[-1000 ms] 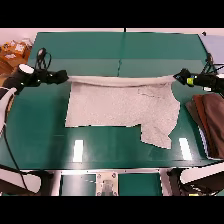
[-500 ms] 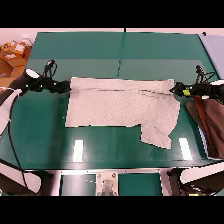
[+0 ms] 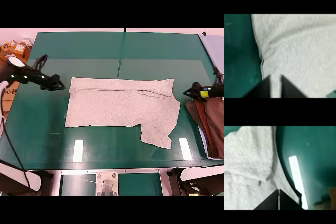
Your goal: Fold the shirts.
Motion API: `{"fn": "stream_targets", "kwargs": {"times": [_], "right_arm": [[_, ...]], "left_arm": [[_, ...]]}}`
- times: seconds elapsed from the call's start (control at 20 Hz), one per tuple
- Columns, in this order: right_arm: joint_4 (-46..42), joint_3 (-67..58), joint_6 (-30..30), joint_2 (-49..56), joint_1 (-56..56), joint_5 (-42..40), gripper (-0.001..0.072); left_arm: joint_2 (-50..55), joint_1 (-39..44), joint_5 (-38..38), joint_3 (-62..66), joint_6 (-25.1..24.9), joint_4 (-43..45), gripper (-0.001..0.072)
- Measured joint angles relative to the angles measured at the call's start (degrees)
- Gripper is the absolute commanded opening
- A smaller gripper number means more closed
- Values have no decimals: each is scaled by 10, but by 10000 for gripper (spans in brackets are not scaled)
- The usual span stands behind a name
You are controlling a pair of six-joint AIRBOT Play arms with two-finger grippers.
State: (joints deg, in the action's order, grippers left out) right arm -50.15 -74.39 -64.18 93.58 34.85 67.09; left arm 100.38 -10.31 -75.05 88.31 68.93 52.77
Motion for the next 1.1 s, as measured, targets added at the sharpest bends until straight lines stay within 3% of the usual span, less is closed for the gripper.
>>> {"fn": "stream_targets", "kwargs": {"times": [0.3,0.5,0.6,0.65,0.7,0.75,0.8,1.1], "right_arm": [[-24,99,-61,-111,31,48,6],[-113,224,-158,-242,47,54,30],[-145,291,-201,-301,50,54,395],[-154,326,-218,-325,50,54,429],[-156,358,-229,-342,51,51,422],[-154,390,-236,-355,51,40,421],[-145,419,-236,-364,51,26,421],[-55,504,-177,-359,49,-44,382]], "left_arm": [[-15,-15,-117,20,69,12,21],[-124,14,-104,-102,87,53,21],[-207,28,-68,-195,91,65,23],[-253,34,-48,-247,94,66,27],[-295,37,-28,-294,99,66,221],[-332,39,-7,-339,105,67,527],[-368,40,12,-383,110,65,602],[-459,94,138,-584,137,2,597]]}}
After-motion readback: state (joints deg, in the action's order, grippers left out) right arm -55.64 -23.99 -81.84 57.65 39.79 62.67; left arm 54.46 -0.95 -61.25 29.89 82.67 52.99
